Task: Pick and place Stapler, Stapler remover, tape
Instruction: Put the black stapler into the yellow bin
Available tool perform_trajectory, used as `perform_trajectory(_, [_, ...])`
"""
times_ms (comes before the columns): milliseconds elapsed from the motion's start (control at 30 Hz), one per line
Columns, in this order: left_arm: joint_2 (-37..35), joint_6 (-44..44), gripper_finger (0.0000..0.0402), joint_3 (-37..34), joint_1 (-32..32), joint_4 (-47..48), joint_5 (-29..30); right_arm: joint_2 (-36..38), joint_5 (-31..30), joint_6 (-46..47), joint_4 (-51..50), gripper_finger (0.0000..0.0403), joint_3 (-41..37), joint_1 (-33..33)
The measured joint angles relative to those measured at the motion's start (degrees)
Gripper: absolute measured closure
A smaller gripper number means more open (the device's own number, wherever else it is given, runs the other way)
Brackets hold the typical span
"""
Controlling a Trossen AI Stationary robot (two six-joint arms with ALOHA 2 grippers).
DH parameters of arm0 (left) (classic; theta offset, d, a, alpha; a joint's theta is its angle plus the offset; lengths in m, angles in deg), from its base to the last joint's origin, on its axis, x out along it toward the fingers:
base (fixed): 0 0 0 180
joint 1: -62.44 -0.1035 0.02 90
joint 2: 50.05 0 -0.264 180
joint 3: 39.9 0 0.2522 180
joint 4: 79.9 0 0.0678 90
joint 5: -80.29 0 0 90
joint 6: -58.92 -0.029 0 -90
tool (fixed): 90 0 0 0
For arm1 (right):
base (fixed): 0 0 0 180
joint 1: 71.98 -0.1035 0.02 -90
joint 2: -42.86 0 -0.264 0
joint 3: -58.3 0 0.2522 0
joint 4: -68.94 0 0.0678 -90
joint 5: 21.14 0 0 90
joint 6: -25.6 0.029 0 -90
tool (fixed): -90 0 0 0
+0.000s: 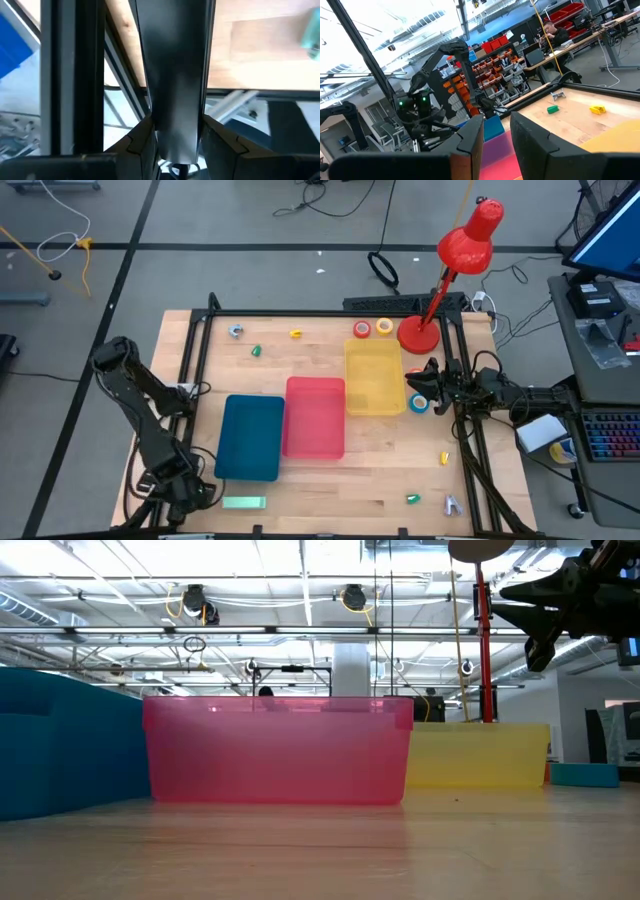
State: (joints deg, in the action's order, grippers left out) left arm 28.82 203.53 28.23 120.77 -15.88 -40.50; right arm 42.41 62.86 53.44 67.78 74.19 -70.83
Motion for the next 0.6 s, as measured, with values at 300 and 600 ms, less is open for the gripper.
perform_trajectory(300, [-4.7,0.8,0.0273,0.1,-0.1,2.2,6.9,0.0,0.0,0.0,0.0,0.0314,0.0,0.0])
perform_trajectory(600, [-6.7,-8.3,0.0273,1.9,-1.5,2.5,7.7,0.0,-0.1,0.0,0.0,0.0314,0.0,0.0])
